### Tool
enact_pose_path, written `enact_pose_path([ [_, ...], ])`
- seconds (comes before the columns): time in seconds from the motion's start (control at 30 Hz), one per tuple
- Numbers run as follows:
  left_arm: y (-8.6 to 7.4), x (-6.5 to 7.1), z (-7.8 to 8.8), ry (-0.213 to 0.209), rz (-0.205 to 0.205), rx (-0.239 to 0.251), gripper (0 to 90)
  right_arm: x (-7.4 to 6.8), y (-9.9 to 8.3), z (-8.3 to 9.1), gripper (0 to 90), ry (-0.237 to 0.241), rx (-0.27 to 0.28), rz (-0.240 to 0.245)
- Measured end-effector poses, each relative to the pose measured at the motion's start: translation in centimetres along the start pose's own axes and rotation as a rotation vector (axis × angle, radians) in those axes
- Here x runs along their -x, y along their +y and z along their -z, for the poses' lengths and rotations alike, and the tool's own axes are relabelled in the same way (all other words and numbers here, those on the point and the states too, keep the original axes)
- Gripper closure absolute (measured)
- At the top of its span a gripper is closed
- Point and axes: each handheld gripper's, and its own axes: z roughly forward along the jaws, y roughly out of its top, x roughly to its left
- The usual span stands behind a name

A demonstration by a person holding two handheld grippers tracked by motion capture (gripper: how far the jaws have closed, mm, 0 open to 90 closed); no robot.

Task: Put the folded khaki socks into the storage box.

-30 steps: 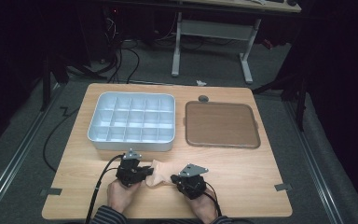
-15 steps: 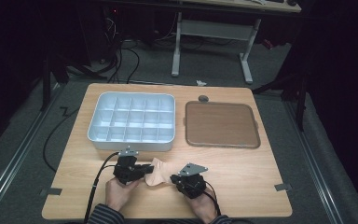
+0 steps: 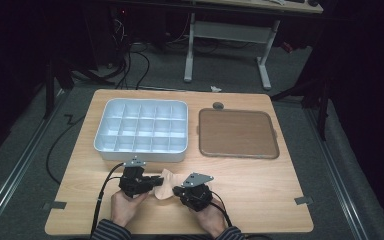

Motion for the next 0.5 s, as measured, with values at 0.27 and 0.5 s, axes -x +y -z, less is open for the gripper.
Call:
enact_pose_path([
  [0.27, 0.1, 0.2, 0.6, -0.059, 0.003, 0.037, 81.3, -0.4, 0.0, -1.1, 86.6, 0.008, -0.029, 0.015],
  [0.5, 0.1, 0.4, 0.8, -0.081, 0.007, 0.062, 81.2, -0.5, 0.3, -1.7, 86.8, 0.014, -0.031, 0.013],
])
